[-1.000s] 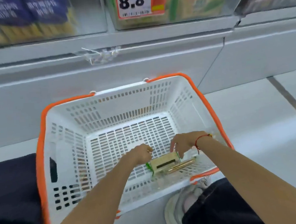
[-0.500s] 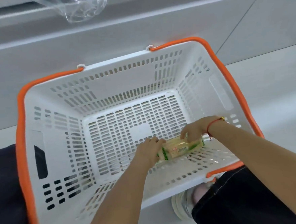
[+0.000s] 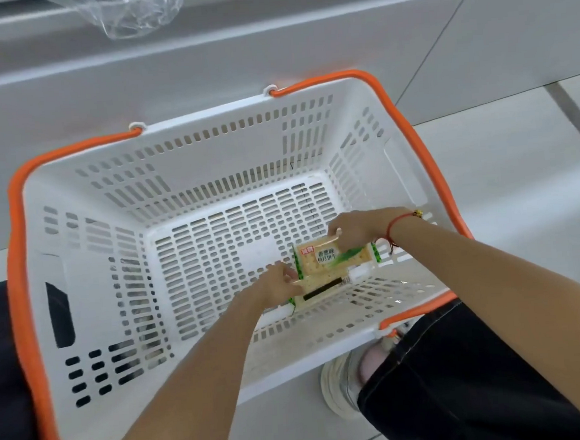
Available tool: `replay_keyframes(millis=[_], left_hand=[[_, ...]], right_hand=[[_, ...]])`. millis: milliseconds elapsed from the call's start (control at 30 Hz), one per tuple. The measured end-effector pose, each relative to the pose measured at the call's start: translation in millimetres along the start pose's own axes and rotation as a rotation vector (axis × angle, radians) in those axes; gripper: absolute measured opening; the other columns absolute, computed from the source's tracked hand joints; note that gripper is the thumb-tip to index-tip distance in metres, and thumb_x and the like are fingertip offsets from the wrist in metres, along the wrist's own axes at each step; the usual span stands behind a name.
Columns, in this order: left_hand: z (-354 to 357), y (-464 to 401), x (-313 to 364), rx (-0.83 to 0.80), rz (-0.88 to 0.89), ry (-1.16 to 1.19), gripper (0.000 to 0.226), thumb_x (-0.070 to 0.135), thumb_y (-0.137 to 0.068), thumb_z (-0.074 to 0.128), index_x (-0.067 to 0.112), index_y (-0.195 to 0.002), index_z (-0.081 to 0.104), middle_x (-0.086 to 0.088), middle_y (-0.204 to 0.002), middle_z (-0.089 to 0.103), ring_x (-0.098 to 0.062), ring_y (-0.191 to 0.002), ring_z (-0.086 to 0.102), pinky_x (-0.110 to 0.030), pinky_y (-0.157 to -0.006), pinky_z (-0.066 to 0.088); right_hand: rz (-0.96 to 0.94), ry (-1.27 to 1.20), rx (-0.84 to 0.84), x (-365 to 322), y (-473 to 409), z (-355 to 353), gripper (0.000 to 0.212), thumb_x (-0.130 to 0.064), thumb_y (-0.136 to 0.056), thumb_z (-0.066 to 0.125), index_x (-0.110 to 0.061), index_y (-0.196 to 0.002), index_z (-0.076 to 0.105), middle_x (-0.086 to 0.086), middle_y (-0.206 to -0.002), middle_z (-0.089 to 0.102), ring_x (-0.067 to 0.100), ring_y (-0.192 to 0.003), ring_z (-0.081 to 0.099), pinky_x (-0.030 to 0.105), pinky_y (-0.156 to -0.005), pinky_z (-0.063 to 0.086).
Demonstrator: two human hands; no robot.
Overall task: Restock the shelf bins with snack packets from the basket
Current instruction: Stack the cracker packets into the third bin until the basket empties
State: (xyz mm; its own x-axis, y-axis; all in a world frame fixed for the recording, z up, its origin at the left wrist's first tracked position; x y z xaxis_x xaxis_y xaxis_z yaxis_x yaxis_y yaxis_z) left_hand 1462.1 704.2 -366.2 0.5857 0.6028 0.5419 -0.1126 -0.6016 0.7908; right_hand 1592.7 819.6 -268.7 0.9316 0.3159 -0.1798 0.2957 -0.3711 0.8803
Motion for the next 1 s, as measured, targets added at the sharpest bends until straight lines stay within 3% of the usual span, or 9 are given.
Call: replay_keyframes(millis=[133, 233, 300, 467, 633, 733, 800, 900, 1000], left_hand=[[-6.5, 5.9, 2.7, 0.090, -0.016, 0.270, 0.024, 0.011, -0.094, 0.057, 0.013, -0.118, 0.053, -0.009, -0.135, 0.046, -0.023, -0.085, 0.058, -0.033, -0.069, 0.049], [-32.9, 23.8, 14.0, 0.135, -0.079, 0.486, 0.028, 0.013, -0.100, 0.046, 0.020, -0.125, 0.055, -0.007, -0.109, 0.058, -0.014, -0.066, 0.051, -0.022, -0.054, 0.038], [-55.0, 43.4, 19.4, 0.116, -0.151, 0.645, 0.021, 0.020, -0.099, 0.049, 0.022, -0.114, 0.064, -0.002, -0.088, 0.060, -0.012, -0.063, 0.050, -0.021, -0.052, 0.039], [-98.7, 92.1, 39.2, 0.041, -0.092, 0.965, 0.022, 0.030, -0.099, 0.046, 0.013, -0.093, 0.059, -0.002, -0.078, 0.061, -0.012, -0.063, 0.048, -0.023, -0.058, 0.040], [-120.5, 146.3, 64.9, 0.005, 0.058, 1.048, 0.039, 0.054, -0.076, 0.072, 0.017, -0.085, 0.065, 0.001, -0.072, 0.057, -0.010, -0.063, 0.049, -0.022, -0.061, 0.041], [-127.8, 170.6, 73.3, 0.073, 0.095, 1.009, 0.035, 0.051, -0.079, 0.068, 0.018, -0.071, 0.060, 0.003, -0.064, 0.048, -0.008, -0.058, 0.041, -0.020, -0.059, 0.036], [-134.7, 181.5, 76.4, 0.172, 0.077, 0.947, 0.029, 0.046, -0.085, 0.064, 0.018, -0.076, 0.058, 0.005, -0.066, 0.044, -0.007, -0.057, 0.035, -0.019, -0.054, 0.032], [-148.8, 198.9, 84.1, 0.287, 0.059, 0.874, 0.033, 0.049, -0.090, 0.056, 0.018, -0.101, 0.060, 0.004, -0.079, 0.045, -0.008, -0.066, 0.040, -0.022, -0.065, 0.038], [-162.8, 213.3, 91.3, 0.318, 0.086, 0.914, 0.040, 0.053, -0.093, 0.049, 0.017, -0.108, 0.060, 0.002, -0.107, 0.055, -0.016, -0.102, 0.051, -0.028, -0.089, 0.041]], right_hand=[[-0.035, -0.081, 0.122, 2.8, -0.2, -9.2, 0.048, -0.013, -0.094, 0.046, -0.013, -0.141, 0.038, 0.012, -0.138, 0.044, 0.025, -0.110, 0.052, 0.030, -0.082, 0.039], [-0.039, -0.180, 0.181, 1.3, 9.2, -19.8, 0.047, -0.012, -0.091, 0.048, -0.013, -0.137, 0.041, 0.011, -0.127, 0.050, 0.022, -0.092, 0.053, 0.029, -0.073, 0.044], [-0.048, -0.261, 0.239, -2.4, 23.6, -33.2, 0.044, -0.013, -0.090, 0.052, -0.010, -0.134, 0.045, 0.009, -0.121, 0.050, 0.019, -0.087, 0.051, 0.026, -0.071, 0.044], [-0.099, -0.392, 0.326, -22.8, 77.3, -71.1, 0.044, -0.018, -0.093, 0.054, 0.011, -0.126, 0.050, 0.026, -0.129, 0.049, 0.028, -0.094, 0.052, 0.027, -0.069, 0.044], [-0.144, -0.571, 0.391, -47.1, 120.4, -92.5, 0.020, -0.018, -0.091, 0.055, -0.005, -0.104, 0.061, 0.011, -0.097, 0.056, 0.019, -0.084, 0.052, 0.028, -0.072, 0.045], [-0.179, -0.608, 0.401, -56.5, 142.6, -105.3, 0.016, -0.018, -0.091, 0.055, -0.010, -0.103, 0.062, 0.008, -0.093, 0.058, 0.018, -0.081, 0.056, 0.033, -0.080, 0.049], [-0.204, -0.609, 0.375, -62.5, 159.9, -115.1, 0.015, -0.019, -0.091, 0.056, -0.011, -0.104, 0.060, 0.007, -0.092, 0.060, 0.014, -0.075, 0.055, 0.028, -0.072, 0.047], [-0.259, -0.636, 0.348, -70.4, 182.4, -127.8, 0.027, -0.019, -0.092, 0.056, -0.008, -0.117, 0.058, 0.007, -0.095, 0.061, 0.013, -0.076, 0.056, 0.025, -0.067, 0.046], [-0.361, -0.766, 0.330, -74.8, 191.4, -129.6, 0.029, -0.016, -0.094, 0.056, -0.017, -0.122, 0.056, 0.004, -0.101, 0.063, 0.013, -0.083, 0.058, 0.025, -0.073, 0.048]])
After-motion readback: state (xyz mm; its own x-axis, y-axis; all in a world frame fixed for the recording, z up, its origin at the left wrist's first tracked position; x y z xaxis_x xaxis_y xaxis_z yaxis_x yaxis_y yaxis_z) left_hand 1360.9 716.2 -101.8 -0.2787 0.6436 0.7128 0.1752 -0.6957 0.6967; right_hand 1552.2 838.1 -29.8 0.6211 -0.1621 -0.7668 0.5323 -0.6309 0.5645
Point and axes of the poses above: each hand's wrist, its own y-axis away from the middle knuckle, its own z-axis out of the palm, x = y × z, the point moved 3 cm from there along -y, towards the middle knuckle
